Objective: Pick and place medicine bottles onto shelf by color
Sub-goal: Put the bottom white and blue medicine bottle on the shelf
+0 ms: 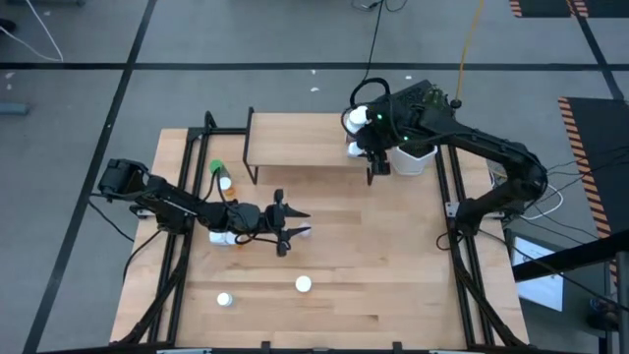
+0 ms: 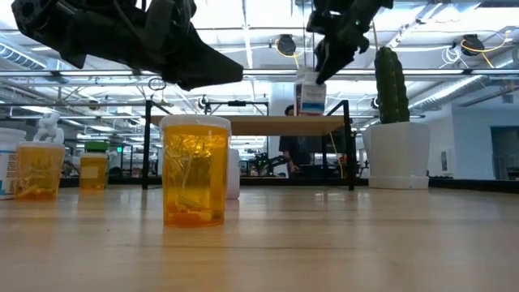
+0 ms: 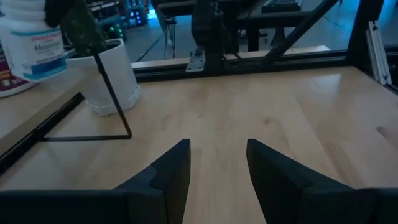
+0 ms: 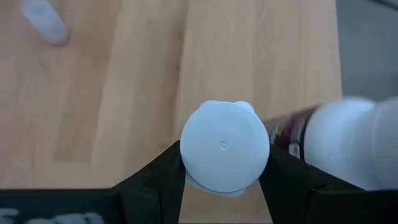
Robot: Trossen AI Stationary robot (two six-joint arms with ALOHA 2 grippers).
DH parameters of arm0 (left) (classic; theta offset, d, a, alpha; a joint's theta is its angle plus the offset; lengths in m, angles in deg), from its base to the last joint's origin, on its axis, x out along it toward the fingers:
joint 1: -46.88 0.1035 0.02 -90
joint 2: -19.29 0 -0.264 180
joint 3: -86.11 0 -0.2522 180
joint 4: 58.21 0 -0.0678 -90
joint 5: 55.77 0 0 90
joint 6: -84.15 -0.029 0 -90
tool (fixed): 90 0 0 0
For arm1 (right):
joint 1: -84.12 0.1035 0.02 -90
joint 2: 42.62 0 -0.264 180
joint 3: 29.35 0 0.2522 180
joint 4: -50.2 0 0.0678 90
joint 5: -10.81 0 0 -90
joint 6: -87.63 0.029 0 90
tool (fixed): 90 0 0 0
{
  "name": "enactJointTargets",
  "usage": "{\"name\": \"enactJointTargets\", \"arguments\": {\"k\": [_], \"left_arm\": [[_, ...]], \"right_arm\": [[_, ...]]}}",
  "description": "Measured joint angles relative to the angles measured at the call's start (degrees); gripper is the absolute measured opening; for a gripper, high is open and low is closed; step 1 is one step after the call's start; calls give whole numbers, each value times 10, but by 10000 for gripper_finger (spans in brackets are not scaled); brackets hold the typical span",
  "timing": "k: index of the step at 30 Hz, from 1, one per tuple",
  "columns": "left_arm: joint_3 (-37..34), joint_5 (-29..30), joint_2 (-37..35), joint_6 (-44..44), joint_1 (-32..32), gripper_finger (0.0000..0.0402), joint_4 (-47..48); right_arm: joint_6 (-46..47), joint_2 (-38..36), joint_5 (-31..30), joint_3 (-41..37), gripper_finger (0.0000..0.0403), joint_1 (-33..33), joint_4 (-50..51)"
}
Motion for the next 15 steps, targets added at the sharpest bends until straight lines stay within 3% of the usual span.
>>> {"name": "enactJointTargets", "arguments": {"k": [11,15], "left_arm": [[0,0,0,-6,2,161,1],[0,0,0,-7,2,161,1]], "right_arm": [[-22,8,0,0,167,-6,6],[-23,7,0,0,186,-6,3]]}}
